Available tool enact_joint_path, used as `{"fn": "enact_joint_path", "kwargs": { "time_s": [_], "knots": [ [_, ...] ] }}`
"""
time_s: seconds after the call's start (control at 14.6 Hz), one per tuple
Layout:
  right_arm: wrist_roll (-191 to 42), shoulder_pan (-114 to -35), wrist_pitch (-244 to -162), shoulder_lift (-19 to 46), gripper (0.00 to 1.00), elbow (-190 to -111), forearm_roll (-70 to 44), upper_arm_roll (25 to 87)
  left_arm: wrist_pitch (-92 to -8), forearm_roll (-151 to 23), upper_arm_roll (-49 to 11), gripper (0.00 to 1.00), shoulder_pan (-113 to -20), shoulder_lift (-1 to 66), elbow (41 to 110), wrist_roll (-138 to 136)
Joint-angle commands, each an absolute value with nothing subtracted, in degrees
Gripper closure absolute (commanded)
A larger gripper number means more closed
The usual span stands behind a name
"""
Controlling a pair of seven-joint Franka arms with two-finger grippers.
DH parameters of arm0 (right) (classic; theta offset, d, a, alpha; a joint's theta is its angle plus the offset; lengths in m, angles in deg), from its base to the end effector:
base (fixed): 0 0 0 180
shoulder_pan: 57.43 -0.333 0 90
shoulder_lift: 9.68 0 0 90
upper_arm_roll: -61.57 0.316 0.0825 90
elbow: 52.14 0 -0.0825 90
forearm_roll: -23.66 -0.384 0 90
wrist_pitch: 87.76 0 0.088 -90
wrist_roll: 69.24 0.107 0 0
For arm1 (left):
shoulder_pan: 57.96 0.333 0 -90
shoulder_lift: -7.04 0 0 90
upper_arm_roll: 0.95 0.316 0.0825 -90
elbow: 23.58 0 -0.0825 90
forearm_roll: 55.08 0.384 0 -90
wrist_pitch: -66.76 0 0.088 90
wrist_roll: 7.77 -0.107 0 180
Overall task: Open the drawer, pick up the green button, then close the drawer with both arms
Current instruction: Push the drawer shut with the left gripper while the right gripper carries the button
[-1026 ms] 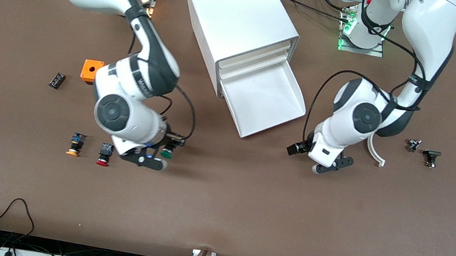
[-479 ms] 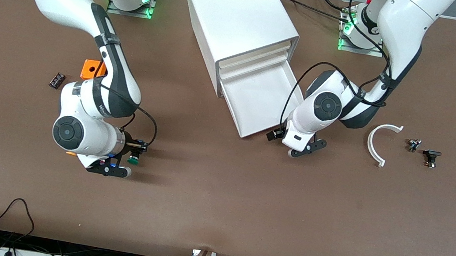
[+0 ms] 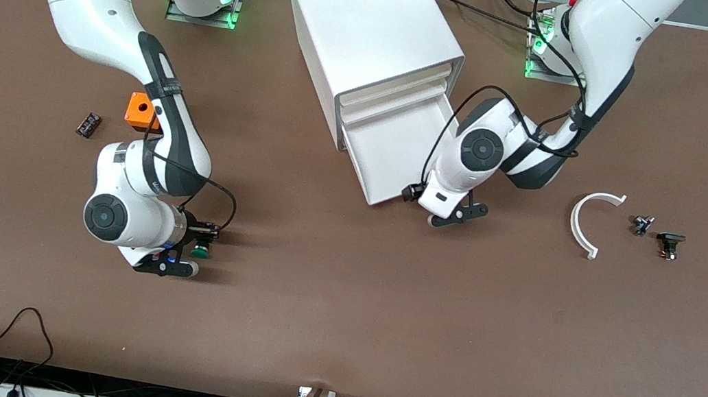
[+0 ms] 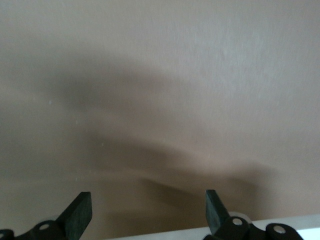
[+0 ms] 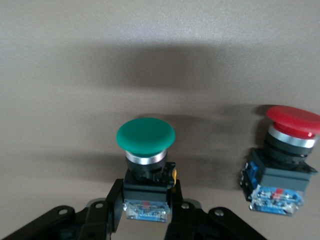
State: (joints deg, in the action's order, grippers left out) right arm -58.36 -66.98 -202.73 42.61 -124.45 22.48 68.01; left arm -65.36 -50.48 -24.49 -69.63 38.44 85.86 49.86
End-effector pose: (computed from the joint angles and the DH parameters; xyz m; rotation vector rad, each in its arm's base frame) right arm 0.7093 0.1843 0.1936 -3.0587 -0.0655 0.2826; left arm 0.5111 -0.3465 0.2205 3.0412 0.5802 -0.2860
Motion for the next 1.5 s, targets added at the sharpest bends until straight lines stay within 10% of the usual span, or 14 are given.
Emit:
{"fn": "enact_joint_path", "kwargs": {
  "time_s": [0.0, 0.21, 1.44],
  "knots": [
    [-59.1, -66.7, -203.9, 42.3, 1.00, -124.9, 23.2, 68.5, -62.5, -49.7, -25.9, 0.00, -69.3, 37.7, 86.0, 48.9],
    [-59.1, -66.6, -204.2, 42.4, 0.01, -124.6, 23.2, 68.3, -62.4, -49.9, -27.9, 0.00, -69.8, 38.0, 86.2, 50.2],
    [-62.7, -60.9, -202.1, 18.8, 0.00, -133.2, 23.8, 66.1, -55.3, -60.6, -34.6, 0.00, -70.1, 41.1, 86.1, 51.4]
  ]
}}
